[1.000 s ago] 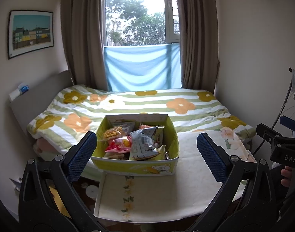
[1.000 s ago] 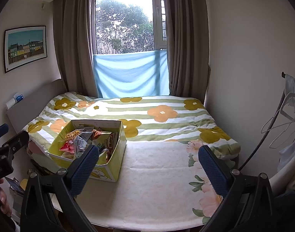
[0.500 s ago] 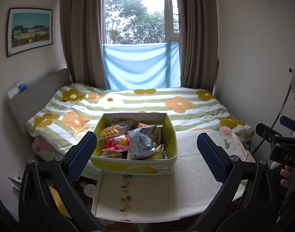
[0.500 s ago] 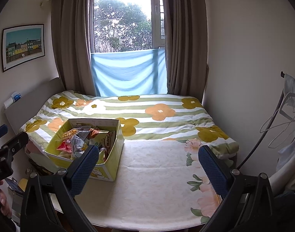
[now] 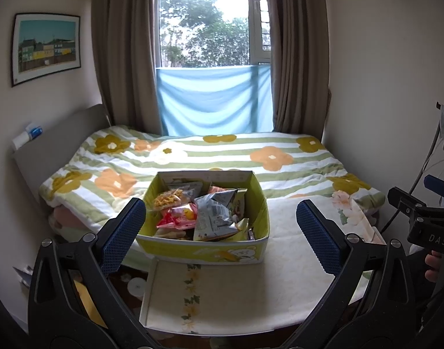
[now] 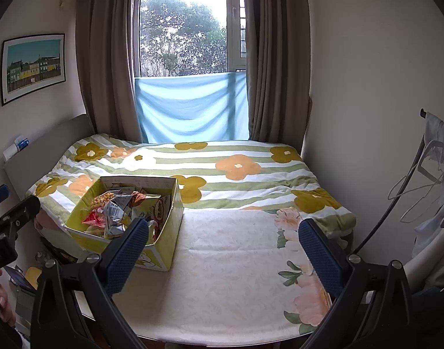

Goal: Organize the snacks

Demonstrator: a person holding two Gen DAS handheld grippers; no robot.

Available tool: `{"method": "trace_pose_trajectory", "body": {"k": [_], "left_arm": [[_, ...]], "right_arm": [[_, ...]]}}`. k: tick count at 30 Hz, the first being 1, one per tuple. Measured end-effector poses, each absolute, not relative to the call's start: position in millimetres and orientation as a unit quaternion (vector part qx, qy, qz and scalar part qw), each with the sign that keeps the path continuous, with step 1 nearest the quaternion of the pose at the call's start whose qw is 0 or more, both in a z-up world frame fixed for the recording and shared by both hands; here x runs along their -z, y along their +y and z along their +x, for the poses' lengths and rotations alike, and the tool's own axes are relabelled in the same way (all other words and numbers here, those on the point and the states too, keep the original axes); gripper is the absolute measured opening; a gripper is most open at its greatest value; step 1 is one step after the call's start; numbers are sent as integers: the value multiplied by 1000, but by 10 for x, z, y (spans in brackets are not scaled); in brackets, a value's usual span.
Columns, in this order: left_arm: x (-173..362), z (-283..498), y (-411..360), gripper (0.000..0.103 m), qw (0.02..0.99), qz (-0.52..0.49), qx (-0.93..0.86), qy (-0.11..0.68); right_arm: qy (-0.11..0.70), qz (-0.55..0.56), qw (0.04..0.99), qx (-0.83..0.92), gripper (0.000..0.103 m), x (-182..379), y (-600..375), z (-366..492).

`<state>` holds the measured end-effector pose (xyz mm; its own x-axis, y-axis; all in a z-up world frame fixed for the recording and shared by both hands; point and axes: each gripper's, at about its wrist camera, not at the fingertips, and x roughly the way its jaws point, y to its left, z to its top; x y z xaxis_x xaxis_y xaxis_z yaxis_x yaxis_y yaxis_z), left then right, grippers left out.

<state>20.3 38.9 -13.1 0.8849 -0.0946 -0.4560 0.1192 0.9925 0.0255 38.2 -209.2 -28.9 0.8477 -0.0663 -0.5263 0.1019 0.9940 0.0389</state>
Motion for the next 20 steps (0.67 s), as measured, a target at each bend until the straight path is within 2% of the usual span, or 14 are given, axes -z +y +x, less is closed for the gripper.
{"method": "trace_pose_trajectory", "body": {"k": [20], "left_arm": [[144, 307, 381, 103, 975, 28, 57, 215]], "right_arm": [[281, 37, 957, 56, 102, 318, -2043, 443]]}}
